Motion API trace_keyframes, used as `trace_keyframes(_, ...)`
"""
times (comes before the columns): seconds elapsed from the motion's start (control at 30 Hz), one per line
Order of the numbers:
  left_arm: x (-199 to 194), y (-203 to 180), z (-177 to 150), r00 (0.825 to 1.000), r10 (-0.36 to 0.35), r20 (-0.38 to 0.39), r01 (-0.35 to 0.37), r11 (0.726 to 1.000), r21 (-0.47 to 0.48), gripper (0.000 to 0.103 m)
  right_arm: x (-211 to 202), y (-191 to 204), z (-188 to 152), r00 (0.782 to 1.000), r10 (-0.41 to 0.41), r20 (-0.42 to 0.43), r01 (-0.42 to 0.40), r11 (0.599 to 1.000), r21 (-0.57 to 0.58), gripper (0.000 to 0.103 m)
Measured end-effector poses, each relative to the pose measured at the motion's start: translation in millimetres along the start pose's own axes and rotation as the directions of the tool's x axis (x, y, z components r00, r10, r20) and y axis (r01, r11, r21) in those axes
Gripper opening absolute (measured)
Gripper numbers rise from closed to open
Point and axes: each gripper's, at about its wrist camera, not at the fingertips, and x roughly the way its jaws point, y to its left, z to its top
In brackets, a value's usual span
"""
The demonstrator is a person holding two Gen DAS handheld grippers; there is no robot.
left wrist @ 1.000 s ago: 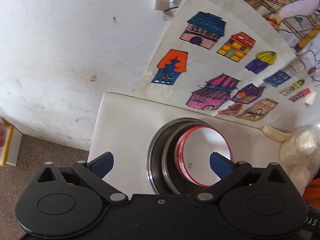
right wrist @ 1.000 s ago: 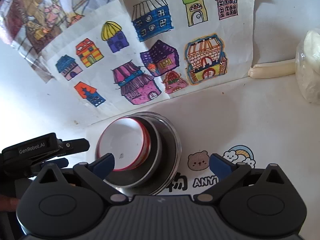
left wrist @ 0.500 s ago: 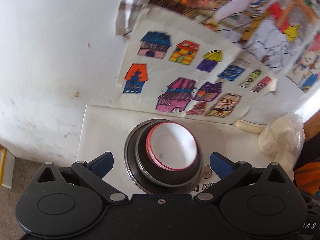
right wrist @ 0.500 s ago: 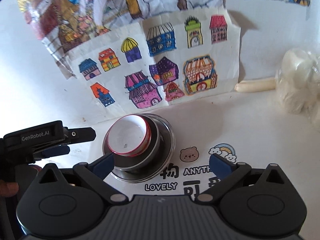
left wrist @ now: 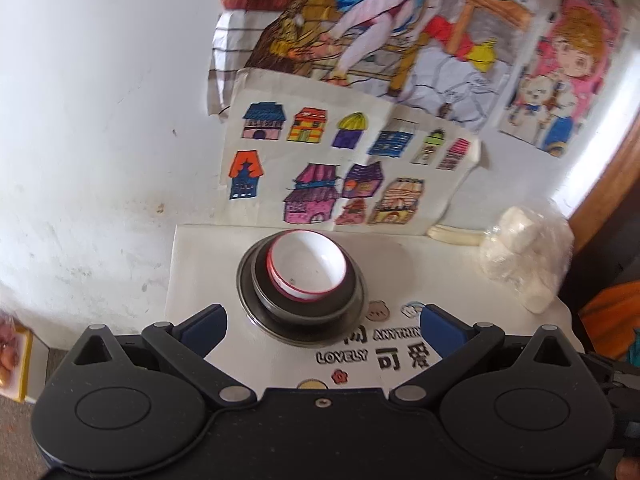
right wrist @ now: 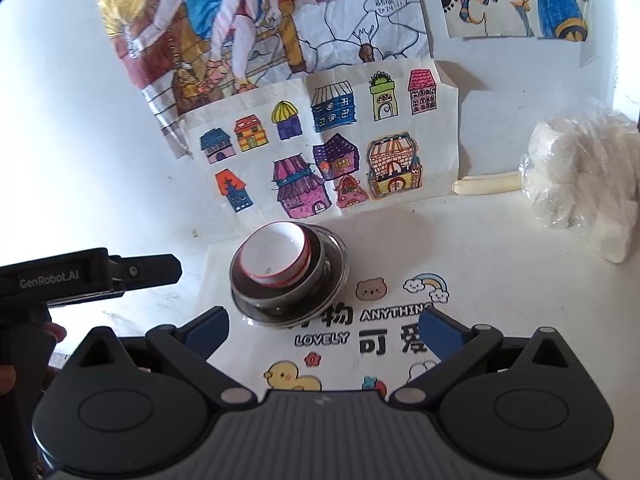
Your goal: Organize plates and bowls
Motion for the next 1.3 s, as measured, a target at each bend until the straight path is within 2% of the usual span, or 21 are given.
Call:
trace_keyframes(0.23,-23.4,8.8,-22.6,0.997,-0.078,-0.011,0.078,0.995,0.061,0.102,-30.0,21.4,-22.7,0.999,-0.046,0.026,0.046,0.999,-0.019,0.103)
trace_keyframes(0.4,-29.2,33.7,-29.7,0.988,-0.149,-0.043,0.153,0.981,0.120,0.102,-38.6,43.1,-38.7,0.991,-0.124,0.055,0.123,0.992,0.021,0.103)
trace_keyframes(0.5,-35.4,52.0,-27.0,0.980,-0.182,-0.079,0.194,0.963,0.188,0.102,-40.5,59.2,-50.5,0.981,-0.184,0.054,0.178,0.978,0.108,0.103)
trace_keyframes(0.6,-45.6,70.6,-23.2,0.968,-0.241,-0.075,0.252,0.935,0.249,0.102,-44.8,84.6,-64.5,0.967,-0.247,0.062,0.232,0.956,0.177,0.103)
trace_keyframes(0.8,-50.9,100.9,-19.6,0.948,-0.303,-0.099,0.319,0.898,0.302,0.102,-52.4,129.6,-92.2,0.941,-0.330,0.070,0.304,0.920,0.247,0.103)
trace_keyframes(0.97,-55.1,114.0,-23.3,0.937,-0.328,-0.122,0.350,0.873,0.340,0.102,-62.3,155.4,-108.4,0.922,-0.380,0.071,0.349,0.898,0.267,0.103)
trace_keyframes(1.13,-55.1,120.2,-28.2,0.940,-0.303,-0.155,0.340,0.860,0.380,0.102,-66.8,166.8,-118.0,0.913,-0.403,0.061,0.370,0.882,0.294,0.103)
trace_keyframes(1.3,-52.8,128.2,-33.7,0.940,-0.291,-0.178,0.339,0.853,0.397,0.102,-61.4,174.1,-127.4,0.925,-0.380,0.025,0.356,0.886,0.296,0.103)
